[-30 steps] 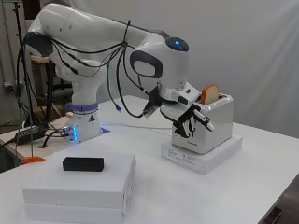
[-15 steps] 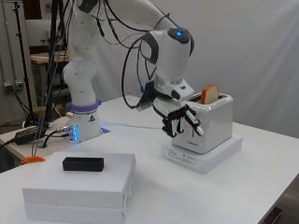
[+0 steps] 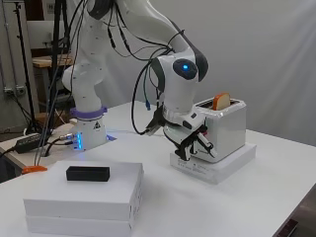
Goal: Teleoperate dual arm-hand system to toast a bread
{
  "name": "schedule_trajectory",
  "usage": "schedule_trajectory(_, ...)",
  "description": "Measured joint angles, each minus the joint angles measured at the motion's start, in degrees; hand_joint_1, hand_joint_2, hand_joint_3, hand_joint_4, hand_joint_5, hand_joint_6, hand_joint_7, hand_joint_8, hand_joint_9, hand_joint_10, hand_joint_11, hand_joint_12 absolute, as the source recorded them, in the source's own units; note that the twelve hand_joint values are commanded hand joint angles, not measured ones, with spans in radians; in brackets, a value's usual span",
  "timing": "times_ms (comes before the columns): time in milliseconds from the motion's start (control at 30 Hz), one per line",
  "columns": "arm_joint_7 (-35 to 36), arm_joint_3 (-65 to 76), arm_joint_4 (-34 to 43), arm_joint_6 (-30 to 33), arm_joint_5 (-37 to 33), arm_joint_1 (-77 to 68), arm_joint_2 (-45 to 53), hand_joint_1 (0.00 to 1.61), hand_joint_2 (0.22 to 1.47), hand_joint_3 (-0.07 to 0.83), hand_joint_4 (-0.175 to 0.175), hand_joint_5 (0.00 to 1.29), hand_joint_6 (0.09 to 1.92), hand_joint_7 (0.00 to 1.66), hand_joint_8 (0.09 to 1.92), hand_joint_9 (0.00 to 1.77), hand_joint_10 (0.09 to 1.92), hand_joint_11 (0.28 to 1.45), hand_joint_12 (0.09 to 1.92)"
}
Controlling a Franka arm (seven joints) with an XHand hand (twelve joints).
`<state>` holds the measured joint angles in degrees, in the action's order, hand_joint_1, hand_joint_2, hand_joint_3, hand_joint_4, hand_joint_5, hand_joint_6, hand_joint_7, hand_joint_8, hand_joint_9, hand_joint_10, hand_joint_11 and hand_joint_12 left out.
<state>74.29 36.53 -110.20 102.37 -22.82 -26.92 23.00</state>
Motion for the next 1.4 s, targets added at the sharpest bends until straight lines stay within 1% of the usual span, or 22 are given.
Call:
schedule_trajectory(67,0.5,-0.9,-1.4,1.9,0.1,0.5,0.6,0.13,1.04,0.001,-0.107,0.27,0.09,0.90,1.90,1.19,1.92,0.77,1.80)
schedule_trajectory(100,0.8,-1.3,-2.4,3.2,0.0,1.0,0.9,0.13,1.03,0.000,-0.102,0.26,0.09,0.82,1.75,1.05,1.85,0.65,1.65)
schedule_trajectory(167,0.8,-1.7,-3.8,4.4,-0.4,1.9,1.5,0.15,1.02,-0.002,-0.091,0.26,0.09,0.76,1.41,0.91,1.64,0.56,1.34)
schedule_trajectory(233,0.7,-2.3,-4.0,3.9,-0.7,2.7,2.4,0.18,0.99,-0.003,-0.081,0.26,0.09,0.74,1.13,0.87,1.42,0.54,1.07)
schedule_trajectory(267,0.7,-2.7,-4.0,3.6,-0.9,3.1,2.8,0.19,0.98,-0.002,-0.076,0.25,0.09,0.75,0.88,0.86,1.17,0.57,0.81)
schedule_trajectory(300,0.7,-3.1,-4.0,3.5,-1.2,3.6,3.2,0.17,0.98,-0.001,-0.064,0.24,0.09,0.74,0.57,0.83,0.80,0.58,0.51)
schedule_trajectory(333,0.6,-3.4,-4.0,3.4,-1.4,4.0,3.6,0.14,0.98,0.000,-0.050,0.22,0.09,0.71,0.32,0.80,0.48,0.58,0.29)
schedule_trajectory(367,0.3,-3.5,-4.0,3.4,-1.6,4.2,3.8,0.11,0.99,0.001,-0.036,0.20,0.09,0.67,0.17,0.78,0.26,0.57,0.15)
schedule_trajectory(400,-0.1,-3.7,-4.1,3.3,-1.7,4.2,3.7,0.08,1.00,0.004,-0.027,0.19,0.09,0.64,0.09,0.76,0.14,0.56,0.09)
schedule_trajectory(467,-1.3,-4.2,-3.2,2.5,-1.0,4.2,2.4,0.02,1.03,0.007,-0.014,0.23,0.09,0.63,0.09,0.81,0.09,0.57,0.09)
schedule_trajectory(533,-1.4,-4.9,-2.4,2.2,-0.3,4.4,-0.5,0.00,1.06,0.001,-0.032,0.25,0.09,0.75,0.09,1.02,0.09,0.69,0.09)
schedule_trajectory(567,-1.5,-5.3,-2.2,2.3,0.3,4.6,-2.3,0.00,1.05,-0.005,-0.032,0.25,0.09,0.66,0.09,0.95,0.09,0.63,0.09)
schedule_trajectory(633,-3.4,-7.3,-2.3,2.8,3.2,4.9,-6.8,0.00,1.04,-0.008,-0.025,0.24,0.09,0.44,0.09,0.63,0.09,0.50,0.09)
schedule_trajectory(700,-8.0,-10.7,-2.5,2.6,9.4,5.3,-11.5,0.00,1.04,-0.006,-0.055,0.23,0.09,0.39,0.09,0.55,0.09,0.45,0.09)
schedule_trajectory(767,-12.2,-13.3,-2.5,2.0,15.2,5.8,-15.3,0.00,1.05,-0.003,-0.082,0.22,0.09,0.38,0.09,0.55,0.09,0.44,0.09)
schedule_trajectory(833,-14.4,-15.9,-2.8,1.0,19.4,6.5,-20.4,0.00,1.04,-0.002,-0.096,0.21,0.09,0.39,0.09,0.58,0.09,0.44,0.09)
schedule_trajectory(967,-15.6,-23.0,-4.9,-0.5,22.6,8.0,-34.5,0.00,1.05,0.001,-0.114,0.24,0.09,0.49,0.09,0.78,0.09,0.48,0.09)
schedule_trajectory(1067,-17.7,-26.4,-6.6,-3.0,24.8,8.9,-43.0,0.00,1.09,0.013,-0.125,0.27,0.09,0.53,0.09,0.79,0.09,0.48,0.09)
schedule_trajectory(1167,-18.4,-27.7,-7.4,-4.8,25.4,9.2,-45.5,0.00,1.10,0.015,-0.130,0.27,0.09,0.53,0.09,0.77,0.09,0.48,0.09)
schedule_trajectory(1300,-19.5,-28.3,-7.8,-6.1,27.0,9.5,-44.3,0.00,1.08,0.000,-0.146,0.22,0.09,0.50,0.09,0.63,0.09,0.43,0.09)
schedule_trajectory(1333,-19.5,-27.9,-7.9,-6.2,27.2,9.7,-43.8,0.00,1.07,-0.001,-0.151,0.22,0.09,0.52,0.09,0.63,0.09,0.43,0.09)
schedule_trajectory(1400,-19.3,-27.3,-8.2,-6.4,27.9,9.9,-43.6,0.00,1.09,0.002,-0.152,0.28,0.09,0.63,0.09,0.74,0.09,0.44,0.09)
